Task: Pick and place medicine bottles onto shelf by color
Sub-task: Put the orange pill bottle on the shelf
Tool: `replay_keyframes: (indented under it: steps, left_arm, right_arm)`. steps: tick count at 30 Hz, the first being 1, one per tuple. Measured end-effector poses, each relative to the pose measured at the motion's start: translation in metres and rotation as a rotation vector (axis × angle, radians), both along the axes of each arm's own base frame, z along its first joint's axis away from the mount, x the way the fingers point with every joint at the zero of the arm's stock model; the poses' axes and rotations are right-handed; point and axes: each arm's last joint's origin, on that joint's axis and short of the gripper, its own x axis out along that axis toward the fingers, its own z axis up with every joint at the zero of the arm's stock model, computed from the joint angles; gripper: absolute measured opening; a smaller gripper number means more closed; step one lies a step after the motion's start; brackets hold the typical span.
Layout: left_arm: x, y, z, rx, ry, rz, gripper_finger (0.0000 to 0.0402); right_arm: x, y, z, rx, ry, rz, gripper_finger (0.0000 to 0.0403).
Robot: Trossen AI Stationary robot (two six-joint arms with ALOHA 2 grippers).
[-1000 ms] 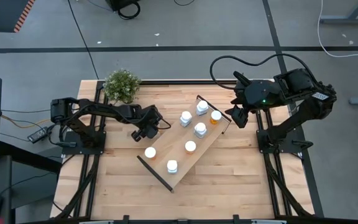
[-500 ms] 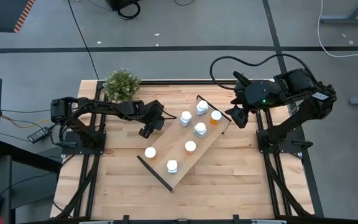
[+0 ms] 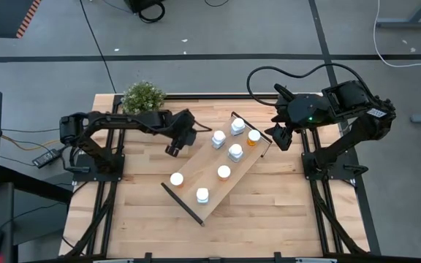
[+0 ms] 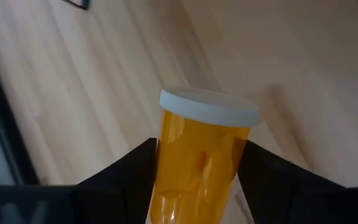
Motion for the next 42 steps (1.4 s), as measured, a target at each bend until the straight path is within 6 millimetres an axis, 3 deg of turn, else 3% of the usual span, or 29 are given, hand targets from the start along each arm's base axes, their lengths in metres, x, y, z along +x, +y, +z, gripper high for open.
replay_keyframes:
  steps: [7,14,20,26,34,42]
  left_arm:
    - [0.005,0.013,0.032,0.002,-0.008,0.036,0.0205]
    - [0.015,0.018,0.079,0.011,-0.098,0.068,0.0209]
    - [0.021,0.02,0.126,0.011,-0.221,0.117,0.0209]
    - [0.022,0.02,0.17,0.013,-0.362,0.154,0.0215]
    - [0.018,0.019,0.212,0.022,-0.505,0.175,0.0212]
    - [0.016,0.018,0.22,-0.004,-0.531,0.207,0.0212]
  right_arm:
    - [0.0,0.0,0.0,0.029,-0.011,-0.041,0.0253]
    - [0.0,-0.001,0.0,0.063,-0.043,-0.15,0.0253]
    - [0.001,-0.003,0.002,-0.02,-0.064,-0.148,0.0253]
    - [0.012,-0.005,0.015,-0.146,-0.237,-0.205,0.0253]
    - [0.048,-0.012,0.023,-0.25,-0.358,-0.156,0.0253]
    - [0.096,-0.023,0.006,-0.284,-0.319,-0.009,0.0253]
